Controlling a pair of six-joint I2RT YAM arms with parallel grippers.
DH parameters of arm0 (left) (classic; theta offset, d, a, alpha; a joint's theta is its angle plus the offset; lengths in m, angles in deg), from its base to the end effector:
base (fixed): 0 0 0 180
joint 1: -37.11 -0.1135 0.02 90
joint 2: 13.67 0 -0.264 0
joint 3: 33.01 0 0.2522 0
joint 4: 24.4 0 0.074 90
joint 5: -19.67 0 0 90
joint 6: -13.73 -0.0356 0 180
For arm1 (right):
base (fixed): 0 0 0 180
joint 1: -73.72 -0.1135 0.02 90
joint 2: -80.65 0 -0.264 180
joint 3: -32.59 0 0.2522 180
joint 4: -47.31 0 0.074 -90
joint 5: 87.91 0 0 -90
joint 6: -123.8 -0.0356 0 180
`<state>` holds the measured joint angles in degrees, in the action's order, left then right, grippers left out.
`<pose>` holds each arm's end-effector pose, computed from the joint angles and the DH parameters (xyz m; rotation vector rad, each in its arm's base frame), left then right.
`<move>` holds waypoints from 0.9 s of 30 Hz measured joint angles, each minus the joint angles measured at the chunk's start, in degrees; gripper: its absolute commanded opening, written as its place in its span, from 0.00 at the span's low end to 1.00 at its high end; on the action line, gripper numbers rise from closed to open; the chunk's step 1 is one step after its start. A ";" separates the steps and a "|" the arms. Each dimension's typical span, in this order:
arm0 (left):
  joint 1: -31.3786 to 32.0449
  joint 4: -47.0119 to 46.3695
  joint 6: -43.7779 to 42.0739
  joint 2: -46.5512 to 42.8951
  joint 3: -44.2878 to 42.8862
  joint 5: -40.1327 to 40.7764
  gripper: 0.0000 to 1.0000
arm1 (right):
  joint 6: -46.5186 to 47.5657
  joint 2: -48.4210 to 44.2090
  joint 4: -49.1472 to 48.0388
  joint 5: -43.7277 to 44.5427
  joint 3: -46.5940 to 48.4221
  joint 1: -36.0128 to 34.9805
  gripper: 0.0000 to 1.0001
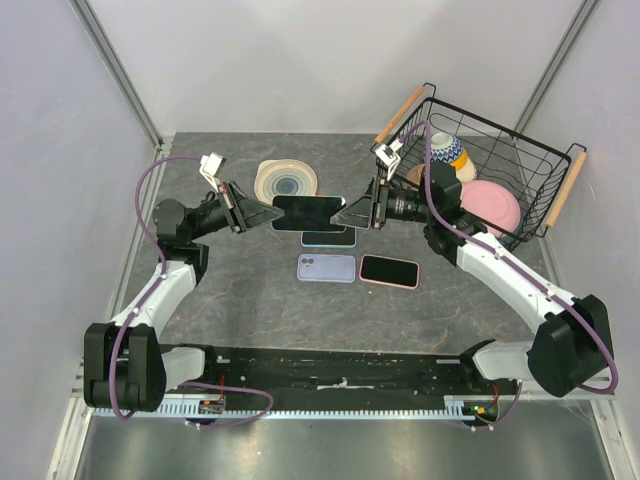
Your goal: Put the phone into the phone case
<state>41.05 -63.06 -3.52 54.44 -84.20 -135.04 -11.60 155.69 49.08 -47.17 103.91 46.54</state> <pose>0.2429 -0.0490 0.3181 0.2516 1.6517 -1.7237 0.2548 0.1612 0.3429 -0.4495 1.8718 1.6122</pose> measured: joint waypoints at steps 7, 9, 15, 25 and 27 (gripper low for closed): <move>0.00 -1.68 1.14 0.09 0.31 0.00 0.02 | -1.31 0.15 -1.03 0.48 0.00 -0.39 0.17; -0.02 -2.03 1.20 0.11 0.31 -0.07 0.02 | -1.79 0.15 -1.20 0.39 0.00 -0.39 0.07; -0.24 -2.14 1.44 0.15 0.31 -0.20 0.02 | -2.14 0.13 -2.10 0.02 0.00 -0.39 0.00; -0.22 1.03 -0.33 0.31 0.31 -0.26 0.29 | -0.57 0.13 -0.35 0.04 0.00 -0.35 0.00; -0.22 5.29 -2.97 -0.13 0.13 0.33 0.44 | 0.24 0.13 0.42 0.07 0.02 -0.37 0.00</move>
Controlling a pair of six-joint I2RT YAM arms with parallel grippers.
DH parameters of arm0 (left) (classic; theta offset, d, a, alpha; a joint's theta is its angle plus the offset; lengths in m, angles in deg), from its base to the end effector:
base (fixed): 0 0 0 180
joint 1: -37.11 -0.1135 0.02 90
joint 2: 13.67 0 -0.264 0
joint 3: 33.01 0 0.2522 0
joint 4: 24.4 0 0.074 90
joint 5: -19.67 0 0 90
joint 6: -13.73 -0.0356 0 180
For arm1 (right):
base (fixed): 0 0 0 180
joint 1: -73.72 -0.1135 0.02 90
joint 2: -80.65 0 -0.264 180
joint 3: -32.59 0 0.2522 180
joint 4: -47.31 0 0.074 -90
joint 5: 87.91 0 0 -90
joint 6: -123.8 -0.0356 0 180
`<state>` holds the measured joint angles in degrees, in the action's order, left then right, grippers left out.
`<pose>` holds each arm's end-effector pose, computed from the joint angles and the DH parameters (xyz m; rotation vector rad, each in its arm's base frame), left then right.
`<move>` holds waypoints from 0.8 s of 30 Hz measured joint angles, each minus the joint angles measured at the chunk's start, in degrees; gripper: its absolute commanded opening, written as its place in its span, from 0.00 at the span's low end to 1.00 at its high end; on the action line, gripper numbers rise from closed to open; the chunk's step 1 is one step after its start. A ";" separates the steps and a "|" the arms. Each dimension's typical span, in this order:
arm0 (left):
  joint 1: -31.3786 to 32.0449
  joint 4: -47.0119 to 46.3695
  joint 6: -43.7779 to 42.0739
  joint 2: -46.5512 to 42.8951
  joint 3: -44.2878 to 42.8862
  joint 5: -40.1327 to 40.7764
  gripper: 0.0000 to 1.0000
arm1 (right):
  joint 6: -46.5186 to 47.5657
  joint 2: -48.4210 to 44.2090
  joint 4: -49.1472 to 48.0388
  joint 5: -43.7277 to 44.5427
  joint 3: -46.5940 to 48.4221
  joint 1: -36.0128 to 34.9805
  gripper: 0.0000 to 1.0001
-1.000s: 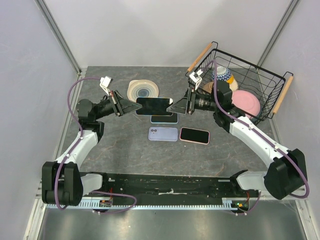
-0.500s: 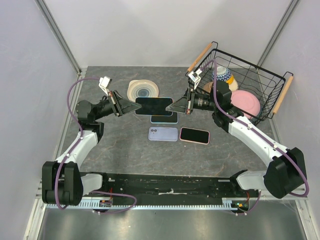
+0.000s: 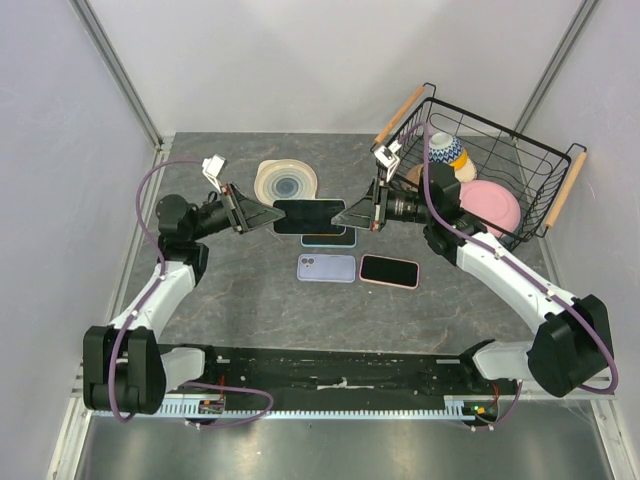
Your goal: Put the phone into the phone case
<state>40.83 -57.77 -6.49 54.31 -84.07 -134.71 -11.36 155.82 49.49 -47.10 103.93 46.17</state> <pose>0.2454 -0.0481 0.3102 0.2111 1.7008 -1.7106 0.2542 0.1630 0.3417 -0.4544 1.8797 1.6133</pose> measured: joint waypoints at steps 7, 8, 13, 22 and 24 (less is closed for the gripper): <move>0.04 24.22 -15.67 -4.26 -5.64 7.19 0.58 | 3.61 0.15 5.38 1.27 0.00 -0.20 0.00; 0.11 29.59 -18.67 -4.92 -7.34 9.46 0.59 | 4.42 0.15 6.34 1.64 0.00 -0.20 0.00; 0.15 50.99 -32.09 -7.41 -14.80 24.11 0.62 | 6.82 0.55 11.30 3.37 -0.61 1.18 0.00; 3.17 71.84 -42.84 -5.75 -18.47 43.91 0.62 | 12.41 1.70 22.64 5.77 -3.89 7.06 0.00; 5.27 74.07 -43.89 -3.65 -18.75 46.58 0.62 | 13.68 1.70 25.00 6.05 -4.20 8.31 0.00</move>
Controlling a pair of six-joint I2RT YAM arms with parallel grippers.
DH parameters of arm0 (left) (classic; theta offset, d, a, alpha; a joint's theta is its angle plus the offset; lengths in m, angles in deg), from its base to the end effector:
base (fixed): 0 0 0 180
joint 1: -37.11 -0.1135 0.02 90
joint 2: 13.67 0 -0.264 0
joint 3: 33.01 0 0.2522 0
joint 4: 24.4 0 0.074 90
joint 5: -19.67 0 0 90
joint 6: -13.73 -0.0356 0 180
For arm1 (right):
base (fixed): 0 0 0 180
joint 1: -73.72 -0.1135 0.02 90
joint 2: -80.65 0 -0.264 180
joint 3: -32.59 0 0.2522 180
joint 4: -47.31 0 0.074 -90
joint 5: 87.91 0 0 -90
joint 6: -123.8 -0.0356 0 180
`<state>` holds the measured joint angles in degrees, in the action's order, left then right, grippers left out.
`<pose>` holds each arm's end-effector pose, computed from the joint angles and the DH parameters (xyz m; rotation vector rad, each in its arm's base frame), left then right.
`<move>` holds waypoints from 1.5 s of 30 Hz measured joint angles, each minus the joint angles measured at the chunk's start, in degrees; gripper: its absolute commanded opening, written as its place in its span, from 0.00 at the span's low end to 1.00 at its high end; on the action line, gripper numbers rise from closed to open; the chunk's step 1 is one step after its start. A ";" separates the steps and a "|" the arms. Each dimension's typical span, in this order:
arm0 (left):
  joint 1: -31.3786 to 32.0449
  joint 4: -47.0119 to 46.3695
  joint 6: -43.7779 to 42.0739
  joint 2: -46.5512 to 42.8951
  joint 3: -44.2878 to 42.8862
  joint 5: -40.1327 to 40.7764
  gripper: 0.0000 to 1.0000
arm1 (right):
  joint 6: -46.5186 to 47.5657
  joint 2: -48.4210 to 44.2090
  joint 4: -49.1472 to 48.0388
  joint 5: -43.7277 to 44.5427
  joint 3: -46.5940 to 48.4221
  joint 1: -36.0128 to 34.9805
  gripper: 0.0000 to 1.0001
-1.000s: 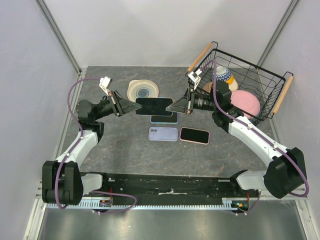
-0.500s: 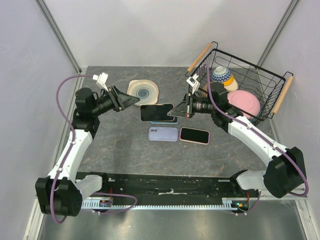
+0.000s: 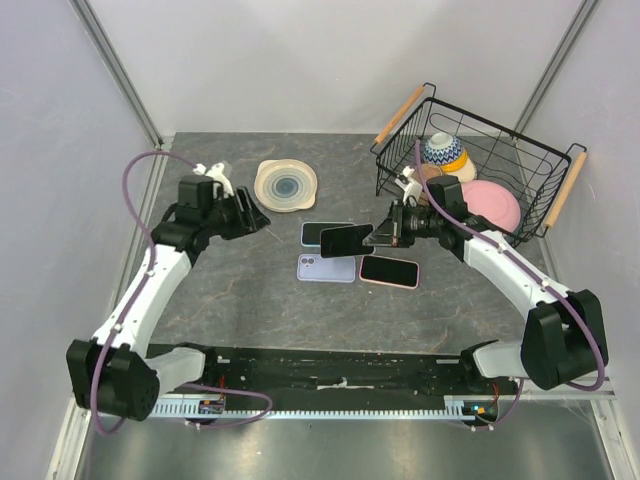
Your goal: Put the phone into the phone case
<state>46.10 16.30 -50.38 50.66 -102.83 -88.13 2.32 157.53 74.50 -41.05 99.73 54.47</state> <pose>0.2401 -0.0490 0.3134 -0.1485 2.2291 -0.6785 0.2644 0.1181 0.2679 -0.2050 2.3186 1.3042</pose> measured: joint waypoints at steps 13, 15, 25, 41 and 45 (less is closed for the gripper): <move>15.98 3.08 -2.27 19.96 -4.17 7.50 0.57 | 4.33 -0.07 7.52 1.07 -2.25 4.37 0.00; 18.03 2.93 -2.38 23.02 -5.81 7.93 0.57 | 4.33 -0.07 8.04 1.11 -2.49 4.37 0.00; 22.23 2.29 -3.08 27.34 -8.41 8.76 0.57 | 3.52 0.11 7.87 1.64 -2.80 4.37 0.00; 20.24 1.57 -3.28 26.73 -5.42 11.96 0.56 | -5.42 8.76 -3.23 1.38 -2.78 -2.12 0.00; 18.49 0.55 -3.26 25.03 -1.77 11.63 0.56 | -8.11 11.98 -6.49 1.42 -2.67 -4.79 0.00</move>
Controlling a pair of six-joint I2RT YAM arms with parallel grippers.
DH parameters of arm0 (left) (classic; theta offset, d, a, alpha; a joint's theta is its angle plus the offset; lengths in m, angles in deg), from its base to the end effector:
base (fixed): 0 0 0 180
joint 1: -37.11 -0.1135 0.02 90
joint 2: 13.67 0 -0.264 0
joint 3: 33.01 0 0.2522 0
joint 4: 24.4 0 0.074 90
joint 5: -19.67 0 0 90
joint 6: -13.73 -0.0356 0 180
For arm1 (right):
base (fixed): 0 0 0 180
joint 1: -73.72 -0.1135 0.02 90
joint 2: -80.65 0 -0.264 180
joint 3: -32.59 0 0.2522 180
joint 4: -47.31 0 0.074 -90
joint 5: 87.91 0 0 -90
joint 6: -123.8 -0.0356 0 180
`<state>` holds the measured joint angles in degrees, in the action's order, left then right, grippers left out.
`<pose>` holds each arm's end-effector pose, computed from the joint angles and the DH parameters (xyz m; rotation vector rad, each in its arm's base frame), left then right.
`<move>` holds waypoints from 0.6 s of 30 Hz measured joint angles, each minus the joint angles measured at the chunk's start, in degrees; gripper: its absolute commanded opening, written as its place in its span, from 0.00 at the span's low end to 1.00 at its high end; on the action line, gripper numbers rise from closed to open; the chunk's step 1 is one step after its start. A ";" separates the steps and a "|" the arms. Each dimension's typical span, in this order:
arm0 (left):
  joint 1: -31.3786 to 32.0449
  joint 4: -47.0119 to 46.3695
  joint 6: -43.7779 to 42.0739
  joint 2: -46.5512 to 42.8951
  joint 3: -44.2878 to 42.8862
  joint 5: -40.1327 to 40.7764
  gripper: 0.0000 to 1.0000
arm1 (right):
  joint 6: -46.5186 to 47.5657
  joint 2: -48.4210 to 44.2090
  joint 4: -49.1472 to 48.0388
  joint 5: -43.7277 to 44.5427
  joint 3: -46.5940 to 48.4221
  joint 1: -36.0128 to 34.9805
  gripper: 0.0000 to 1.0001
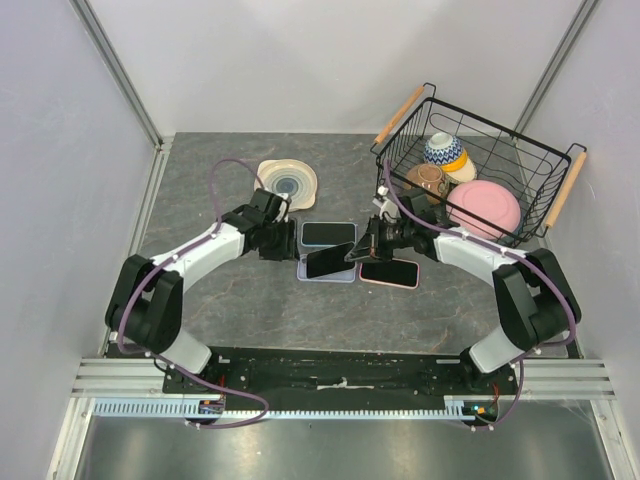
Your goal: Put the phone into the phone case
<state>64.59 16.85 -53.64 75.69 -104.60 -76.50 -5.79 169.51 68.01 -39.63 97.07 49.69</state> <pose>0.2764 -0.1481 0.2067 0.1524 2.6579 -0.4424 0.2785 0.1501 0.2021 -0.0520 2.5396 1.3593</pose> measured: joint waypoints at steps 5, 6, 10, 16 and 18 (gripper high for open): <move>-4.72 -1.53 0.07 -3.61 5.03 -2.32 0.56 | -2.27 3.15 -2.43 0.17 0.22 -1.55 0.00; -6.03 -2.19 0.09 -4.42 6.08 -3.30 0.56 | -2.58 3.67 -2.91 0.22 0.31 -1.75 0.00; -9.62 -3.76 0.52 -6.29 8.44 -6.12 0.55 | -3.06 4.15 -3.56 0.26 0.39 -2.01 0.00; -9.94 -8.00 2.27 -5.81 8.76 -12.13 0.52 | -3.32 4.44 -4.26 1.03 0.66 -2.01 0.00; -9.90 -9.84 3.15 -5.05 9.20 -13.88 0.51 | -3.37 4.83 -4.55 1.25 0.98 -2.01 0.00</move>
<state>54.69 7.01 -50.49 70.64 -95.39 -90.38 -9.16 174.34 63.46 -38.38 98.05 47.68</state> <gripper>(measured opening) 0.529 0.042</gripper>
